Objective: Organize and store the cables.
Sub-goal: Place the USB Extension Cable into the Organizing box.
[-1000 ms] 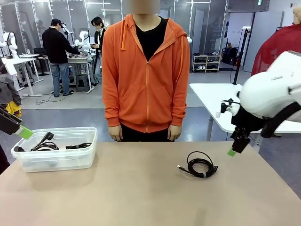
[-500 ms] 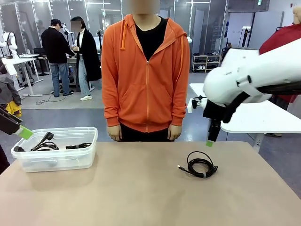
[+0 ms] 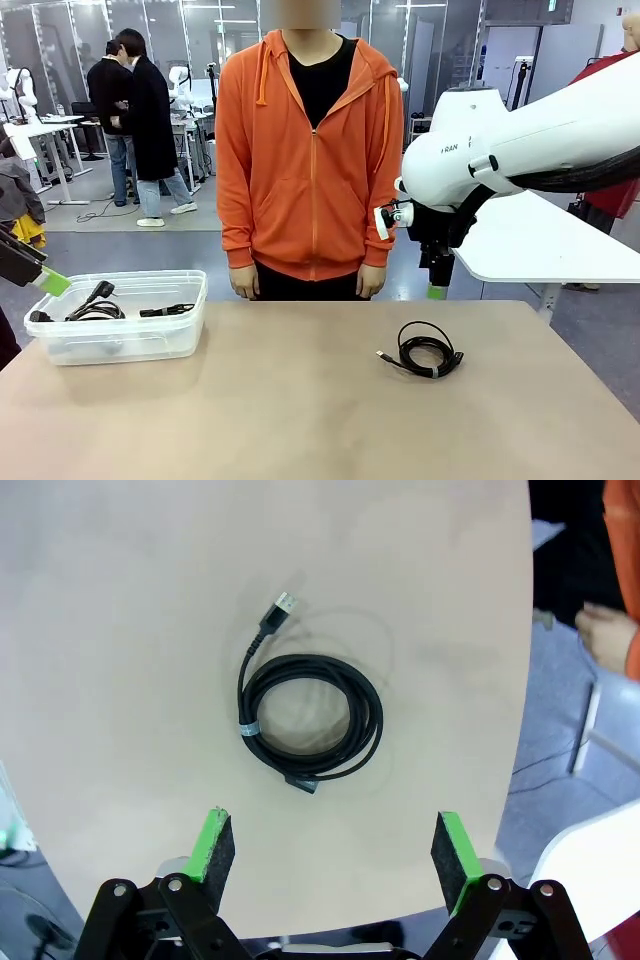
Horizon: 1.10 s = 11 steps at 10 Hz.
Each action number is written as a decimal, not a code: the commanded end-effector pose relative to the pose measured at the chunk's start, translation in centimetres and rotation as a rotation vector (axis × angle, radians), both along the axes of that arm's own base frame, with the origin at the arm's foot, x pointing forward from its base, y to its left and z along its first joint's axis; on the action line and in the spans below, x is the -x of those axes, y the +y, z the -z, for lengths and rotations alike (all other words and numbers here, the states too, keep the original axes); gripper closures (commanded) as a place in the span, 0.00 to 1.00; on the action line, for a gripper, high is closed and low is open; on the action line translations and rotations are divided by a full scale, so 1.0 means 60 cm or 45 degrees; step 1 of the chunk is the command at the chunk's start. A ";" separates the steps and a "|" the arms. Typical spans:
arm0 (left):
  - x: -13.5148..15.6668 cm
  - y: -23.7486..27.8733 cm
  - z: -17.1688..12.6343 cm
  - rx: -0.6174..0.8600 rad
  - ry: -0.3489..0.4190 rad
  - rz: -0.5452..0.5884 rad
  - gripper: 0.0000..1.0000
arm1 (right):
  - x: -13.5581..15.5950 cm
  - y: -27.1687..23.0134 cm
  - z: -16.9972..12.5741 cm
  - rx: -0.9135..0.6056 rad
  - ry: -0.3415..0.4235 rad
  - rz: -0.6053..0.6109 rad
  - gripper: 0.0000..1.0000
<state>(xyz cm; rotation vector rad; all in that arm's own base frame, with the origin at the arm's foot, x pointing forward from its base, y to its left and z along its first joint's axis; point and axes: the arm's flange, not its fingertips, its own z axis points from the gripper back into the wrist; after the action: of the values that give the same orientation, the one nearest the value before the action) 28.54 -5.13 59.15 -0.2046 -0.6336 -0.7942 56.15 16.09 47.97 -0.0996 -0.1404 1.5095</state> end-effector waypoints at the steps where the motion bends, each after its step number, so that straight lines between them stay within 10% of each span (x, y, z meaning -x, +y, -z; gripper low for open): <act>1: 0.001 -0.003 0.003 0.012 -0.008 -0.019 0.00 | -0.009 -0.010 0.006 0.025 0.020 -0.125 0.00; 11: 0.001 -0.003 0.003 0.012 -0.008 -0.019 0.00 | 0.003 0.000 0.012 0.001 0.050 -0.180 0.00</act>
<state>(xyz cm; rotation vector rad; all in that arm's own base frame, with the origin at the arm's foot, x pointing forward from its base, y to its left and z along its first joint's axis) 28.54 -5.14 59.15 -0.2047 -0.6336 -0.7940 55.90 15.97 47.11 -0.0478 -0.1105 1.6633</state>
